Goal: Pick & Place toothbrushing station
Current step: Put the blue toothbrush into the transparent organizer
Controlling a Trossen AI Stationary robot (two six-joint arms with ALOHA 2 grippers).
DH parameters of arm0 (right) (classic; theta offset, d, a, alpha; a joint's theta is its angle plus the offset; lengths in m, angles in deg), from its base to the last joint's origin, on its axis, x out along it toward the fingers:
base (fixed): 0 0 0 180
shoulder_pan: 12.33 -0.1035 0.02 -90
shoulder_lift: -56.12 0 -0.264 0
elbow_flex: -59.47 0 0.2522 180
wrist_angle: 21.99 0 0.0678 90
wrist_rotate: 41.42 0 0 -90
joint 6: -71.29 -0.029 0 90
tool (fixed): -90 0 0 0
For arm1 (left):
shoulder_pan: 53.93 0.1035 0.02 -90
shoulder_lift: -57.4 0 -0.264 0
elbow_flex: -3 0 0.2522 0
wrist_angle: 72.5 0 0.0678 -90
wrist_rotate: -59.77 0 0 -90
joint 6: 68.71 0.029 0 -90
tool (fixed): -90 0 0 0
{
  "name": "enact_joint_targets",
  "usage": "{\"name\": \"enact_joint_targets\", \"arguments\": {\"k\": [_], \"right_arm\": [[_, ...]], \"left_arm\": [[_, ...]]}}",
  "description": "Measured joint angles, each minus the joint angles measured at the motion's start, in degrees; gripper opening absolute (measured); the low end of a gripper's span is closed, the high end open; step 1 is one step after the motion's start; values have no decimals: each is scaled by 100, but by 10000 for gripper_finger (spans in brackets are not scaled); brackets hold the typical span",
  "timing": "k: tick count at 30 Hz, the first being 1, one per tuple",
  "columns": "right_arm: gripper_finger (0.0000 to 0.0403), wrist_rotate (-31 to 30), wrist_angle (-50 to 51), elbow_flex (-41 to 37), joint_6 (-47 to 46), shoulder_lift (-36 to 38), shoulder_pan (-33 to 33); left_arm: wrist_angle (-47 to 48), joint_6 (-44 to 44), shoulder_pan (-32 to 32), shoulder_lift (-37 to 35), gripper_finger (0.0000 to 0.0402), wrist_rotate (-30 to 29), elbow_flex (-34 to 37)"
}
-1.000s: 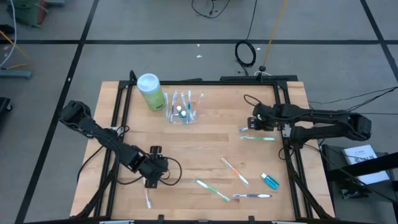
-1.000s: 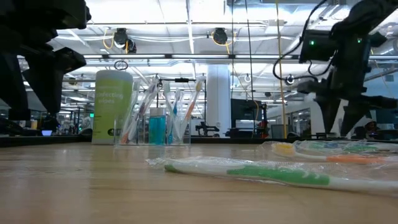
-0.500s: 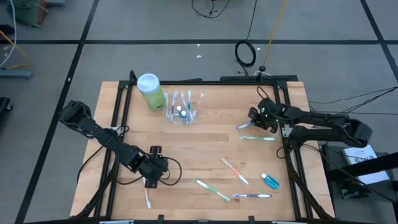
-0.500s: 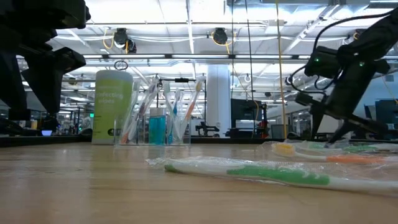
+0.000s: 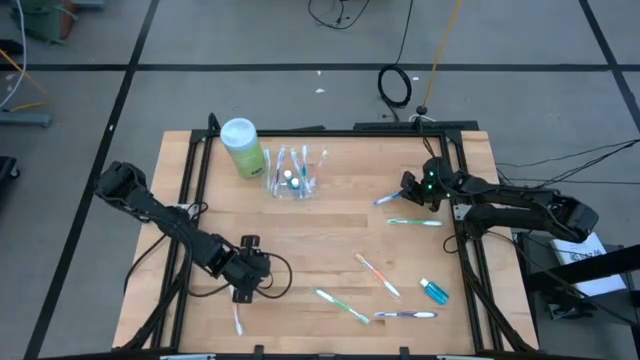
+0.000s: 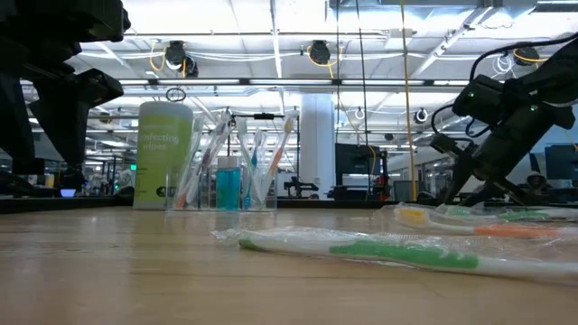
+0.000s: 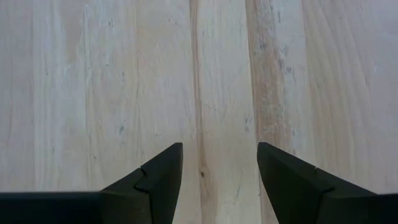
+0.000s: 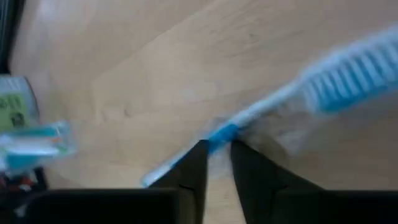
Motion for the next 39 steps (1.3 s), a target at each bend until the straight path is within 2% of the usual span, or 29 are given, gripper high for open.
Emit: {"name": "enact_joint_targets", "arguments": {"k": [4, 9, 13, 15, 18, 21, 26, 29, 35, 39], "right_arm": [[7, 2, -117, -46, 426, -9, -3], [5, 12, -299, -52, 1143, -10, -64], [2, 289, -1301, -83, 1823, -17, -281], [1, 412, -2167, -68, 1953, 16, -456], [1, 440, -3032, -59, 2400, 24, -818], [1, 406, -3505, -61, 2876, 24, -1284], [0, -257, -3687, -61, 3686, 25, -2162], [0, -585, -3733, -59, 4379, 28, -2683], [0, -1365, -3689, -14, 4967, 28, -3601], [0, -1559, -3554, 339, 5329, 28, -4087]], "left_arm": [[-1, 0, 0, 0, 214, 4, 0], [39, 39, 0, 0, 214, 8, -2], [38, 218, 0, 0, 214, 6, -2], [37, 332, 0, 0, 214, -17, -2], [-76, 434, 6, -1, 214, -347, -2], [-523, 478, 70, -2, 214, -1036, -2], [-1553, 490, 433, -2, 214, -2101, -2], [-2106, 489, 771, -2, 214, -2433, -2], [-2941, 646, 1571, -2, 214, -2421, -4], [-3426, 649, 2056, -2, 214, -1856, -4]]}}
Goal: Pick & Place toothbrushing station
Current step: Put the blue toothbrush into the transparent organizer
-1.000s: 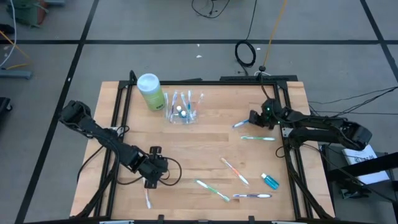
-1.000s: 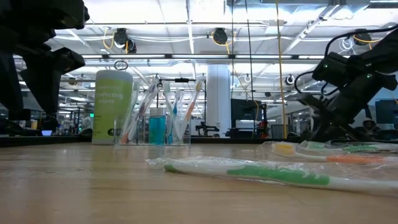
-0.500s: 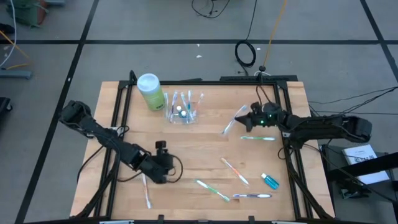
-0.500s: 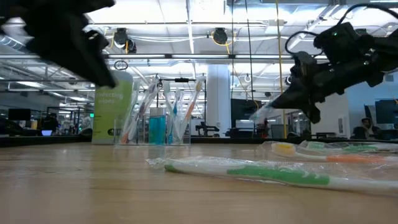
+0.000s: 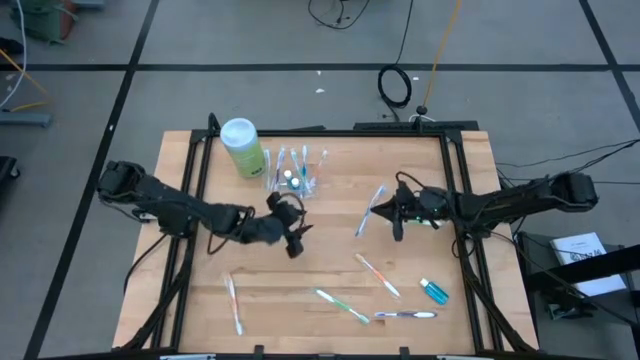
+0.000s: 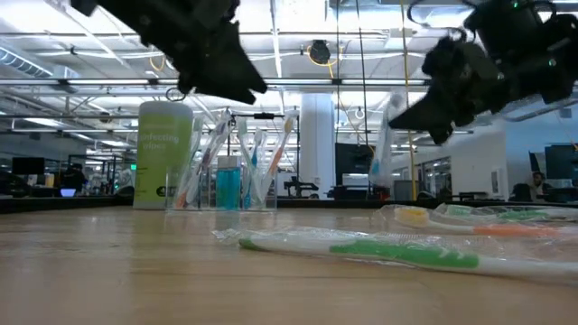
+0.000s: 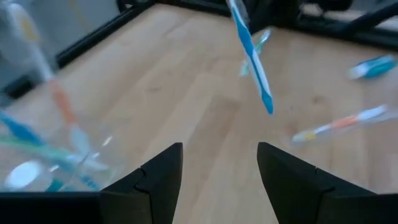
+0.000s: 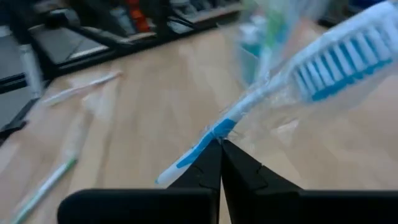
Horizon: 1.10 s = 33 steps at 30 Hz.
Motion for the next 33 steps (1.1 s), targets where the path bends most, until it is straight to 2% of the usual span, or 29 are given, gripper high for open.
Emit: {"name": "enact_joint_targets", "arguments": {"k": [4, 7, 14, 17, 21, 26, 30, 33], "right_arm": [[0, -327, 289, 619, 552, -173, -352], [0, -450, 625, 1222, 1055, -534, -454], [0, -751, 995, 2710, 2042, -1879, -422], [0, -1158, 1265, 3261, 2444, -2483, -353], [0, -1173, 1234, 3683, 2910, -3078, -251], [0, -1152, 942, 3906, 3113, -3408, -167], [0, -1156, 904, 3919, 3134, -3405, -161], [0, -1145, 907, 3919, 3143, -3405, -165]], "left_arm": [[-412, 79, 348, 0, 214, 848, 0], [-682, 144, 486, -2, 214, 1078, -2], [-591, 392, 660, -172, 214, 1058, -7], [-262, 815, 702, -461, 214, 1039, -7], [200, 866, 754, -974, 214, 666, -8], [889, 929, 751, -1682, 214, 88, -13], [1484, 742, 751, -1982, 214, 94, -9], [1554, 582, 751, -1995, 214, 169, -8]]}}
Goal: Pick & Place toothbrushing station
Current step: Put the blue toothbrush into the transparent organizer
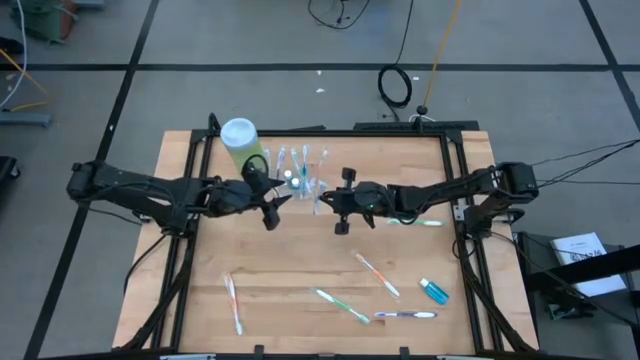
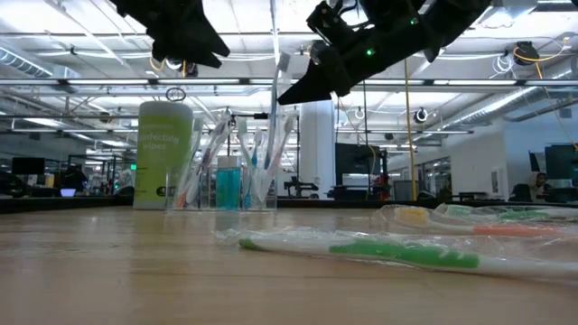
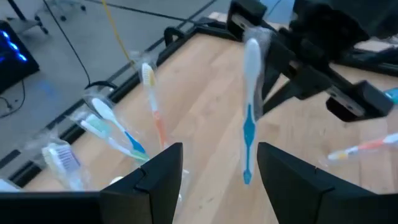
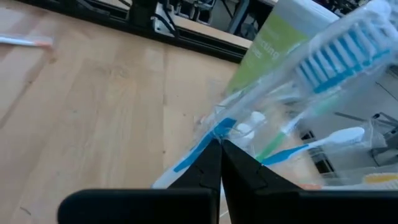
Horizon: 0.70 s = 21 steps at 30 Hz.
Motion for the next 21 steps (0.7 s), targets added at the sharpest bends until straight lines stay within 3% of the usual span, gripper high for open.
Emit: {"name": "enact_joint_targets", "arguments": {"k": [13, 21], "right_arm": [[0, 452, -86, 0, 81, 4, -55], [0, 448, -130, 0, 19, 2, -70]], "left_arm": [[-928, 364, 4, 1221, 214, 904, 6], [-1273, 450, 97, 1350, 214, 894, 8]]}}
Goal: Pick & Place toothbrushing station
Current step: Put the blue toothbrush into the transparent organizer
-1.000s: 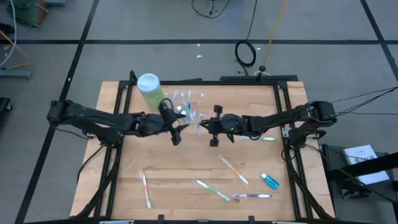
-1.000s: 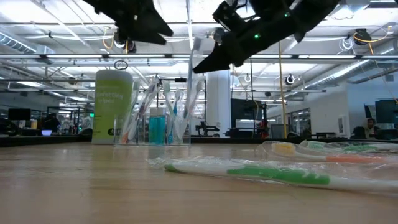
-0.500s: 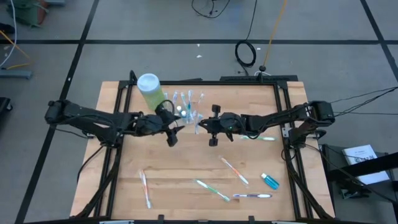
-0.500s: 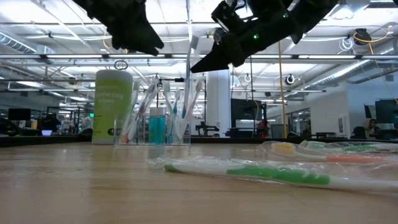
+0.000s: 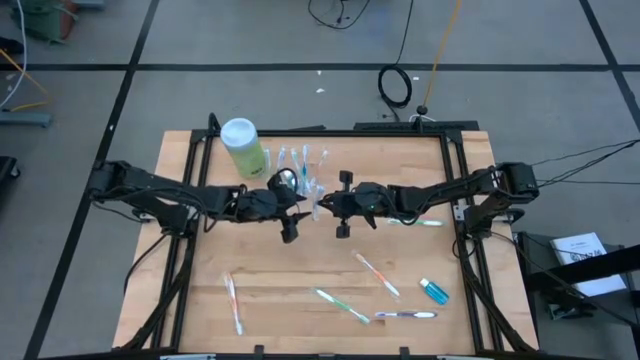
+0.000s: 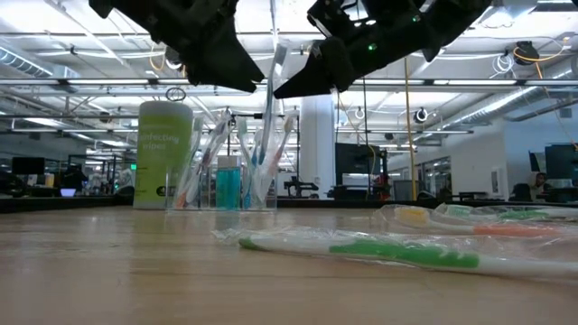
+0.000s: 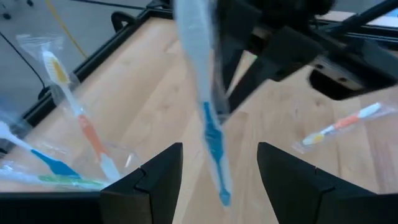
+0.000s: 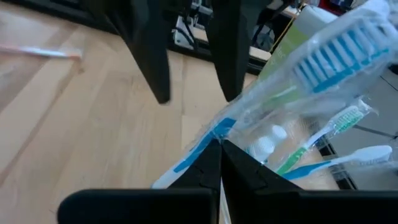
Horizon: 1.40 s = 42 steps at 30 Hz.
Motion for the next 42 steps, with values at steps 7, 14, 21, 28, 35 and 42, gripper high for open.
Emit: {"name": "enact_joint_targets", "arguments": {"k": [7, 14, 21, 28, 35, 42], "right_arm": [[0, 6, -243, -2, -67, 0, -53], [0, 17, -304, -2, -216, 0, -54], [0, 20, -305, -2, -228, 0, -61], [0, 20, -305, -4, -222, 0, -61], [0, 11, -329, -11, -220, -2, -59], [0, 2, -342, -11, -358, 2, -61]], "left_arm": [[-176, -2, 106, 50, 214, -7, -2], [-703, 236, 104, 98, 214, -7, -2], [-960, 246, 132, 135, 213, -11, -2], [-1143, 126, 231, 260, 197, -17, -7], [-1200, 305, 275, 343, 97, -7, -4], [-1266, 329, 272, 348, 27, -9, -4]]}}
